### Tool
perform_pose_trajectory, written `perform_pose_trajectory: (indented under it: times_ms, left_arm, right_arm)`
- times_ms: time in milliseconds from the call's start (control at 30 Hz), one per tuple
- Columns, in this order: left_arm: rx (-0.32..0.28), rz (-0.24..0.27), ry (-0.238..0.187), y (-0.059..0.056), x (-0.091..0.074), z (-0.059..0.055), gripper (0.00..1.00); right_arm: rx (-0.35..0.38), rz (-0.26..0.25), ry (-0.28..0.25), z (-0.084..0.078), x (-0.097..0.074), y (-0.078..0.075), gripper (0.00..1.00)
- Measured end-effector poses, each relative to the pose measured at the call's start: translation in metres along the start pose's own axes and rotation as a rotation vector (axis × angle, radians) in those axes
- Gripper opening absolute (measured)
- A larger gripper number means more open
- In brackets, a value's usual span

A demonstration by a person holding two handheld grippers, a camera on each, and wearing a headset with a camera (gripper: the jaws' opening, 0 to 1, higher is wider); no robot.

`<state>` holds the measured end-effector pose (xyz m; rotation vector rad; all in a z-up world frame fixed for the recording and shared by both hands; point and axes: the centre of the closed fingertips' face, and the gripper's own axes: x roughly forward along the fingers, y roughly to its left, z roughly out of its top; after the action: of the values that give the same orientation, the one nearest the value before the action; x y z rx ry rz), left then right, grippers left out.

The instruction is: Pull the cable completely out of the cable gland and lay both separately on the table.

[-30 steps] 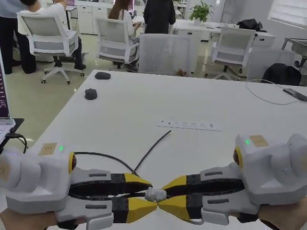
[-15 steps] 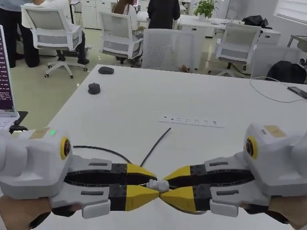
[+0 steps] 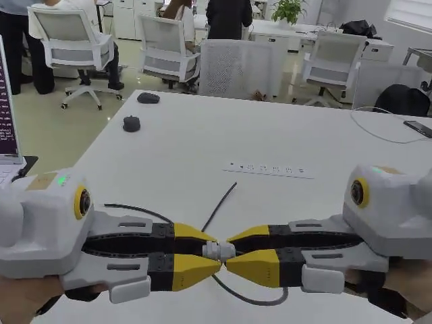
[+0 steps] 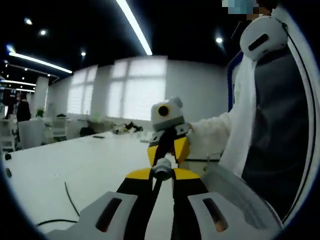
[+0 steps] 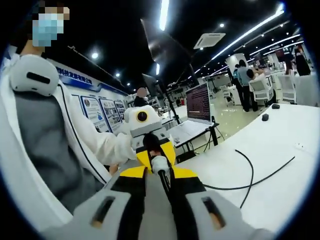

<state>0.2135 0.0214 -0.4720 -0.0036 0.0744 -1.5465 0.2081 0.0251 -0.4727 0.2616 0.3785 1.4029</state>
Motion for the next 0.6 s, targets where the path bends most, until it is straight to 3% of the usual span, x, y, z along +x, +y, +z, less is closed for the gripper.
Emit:
perform_pose_trajectory:
  times_ms: [67, 333, 400, 500, 600]
  left_arm:
    - [0.056, 0.007, 0.015, -0.002, 0.0, 0.002, 0.15]
    - [0.123, 0.006, 0.015, -0.006, -0.003, 0.008, 0.15]
    - [0.124, 0.009, 0.019, -0.006, -0.004, 0.008, 0.15]
    - [0.119, 0.016, 0.03, -0.005, -0.006, 0.007, 0.15]
    - [0.058, 0.011, 0.024, -0.007, -0.008, 0.01, 0.14]
  right_arm:
    - [0.023, 0.01, -0.01, 0.001, 0.001, 0.0, 0.15]
    - [0.092, 0.044, -0.014, 0.003, 0.003, 0.005, 0.12]
    - [0.109, 0.043, -0.003, 0.003, 0.005, 0.006, 0.12]
    - [0.05, 0.026, 0.02, 0.003, 0.007, 0.008, 0.12]
    - [0.025, 0.034, 0.031, 0.004, 0.008, 0.011, 0.11]
